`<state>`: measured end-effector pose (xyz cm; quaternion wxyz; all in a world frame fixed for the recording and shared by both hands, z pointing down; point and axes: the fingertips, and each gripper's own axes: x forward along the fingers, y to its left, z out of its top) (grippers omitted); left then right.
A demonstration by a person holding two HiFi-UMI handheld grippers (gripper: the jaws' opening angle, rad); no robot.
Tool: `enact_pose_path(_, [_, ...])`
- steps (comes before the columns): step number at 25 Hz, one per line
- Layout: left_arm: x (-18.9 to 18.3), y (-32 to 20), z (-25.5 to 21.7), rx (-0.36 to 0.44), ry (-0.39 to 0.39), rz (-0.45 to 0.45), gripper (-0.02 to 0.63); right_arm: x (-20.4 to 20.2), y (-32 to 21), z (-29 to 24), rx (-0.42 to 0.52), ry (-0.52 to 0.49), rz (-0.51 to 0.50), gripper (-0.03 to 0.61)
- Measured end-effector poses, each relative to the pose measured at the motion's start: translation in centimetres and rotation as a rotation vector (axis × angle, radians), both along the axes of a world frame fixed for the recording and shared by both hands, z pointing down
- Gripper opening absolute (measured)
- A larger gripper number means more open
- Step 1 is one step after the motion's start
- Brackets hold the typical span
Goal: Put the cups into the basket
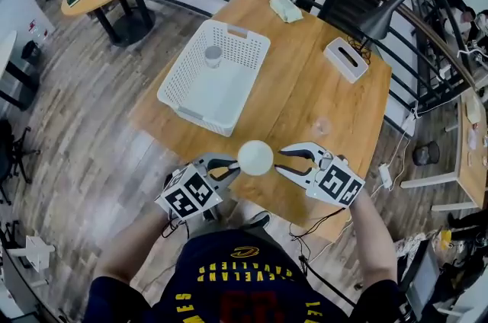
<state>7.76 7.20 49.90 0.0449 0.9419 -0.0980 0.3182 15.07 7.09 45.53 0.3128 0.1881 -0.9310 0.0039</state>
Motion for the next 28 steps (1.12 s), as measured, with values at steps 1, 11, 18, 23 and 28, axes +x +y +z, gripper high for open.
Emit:
enact_pose_path(1, [-0.8, -0.4, -0.2, 0.001, 0.002, -0.004, 0.052, -0.6, -0.4, -0.1, 0.005, 0.001, 0.007, 0.126])
enact_pose_path(11, [-8.0, -5.3, -2.4, 0.025, 0.024, 0.001, 0.051, -5.0, -3.3, -0.6, 0.019, -0.049, 0.163, 0.126])
enact_pose_path(18, [-10.9, -9.0, -4.2, 0.085, 0.036, 0.046, 0.051, -6.6, -3.1, 1.8, -0.033, -0.114, 0.324, 0.126])
enact_pose_path(23, [-10.9, -11.9, -5.9, 0.114, 0.046, 0.054, 0.051, -7.4, -2.2, 3.1, -0.091, -0.136, 0.358, 0.126])
enact_pose_path(28, [-10.1, -15.2, -7.4, 0.145, 0.051, 0.024, 0.052, -6.7, -3.1, 5.2, -0.132, -0.17, 0.382, 0.126])
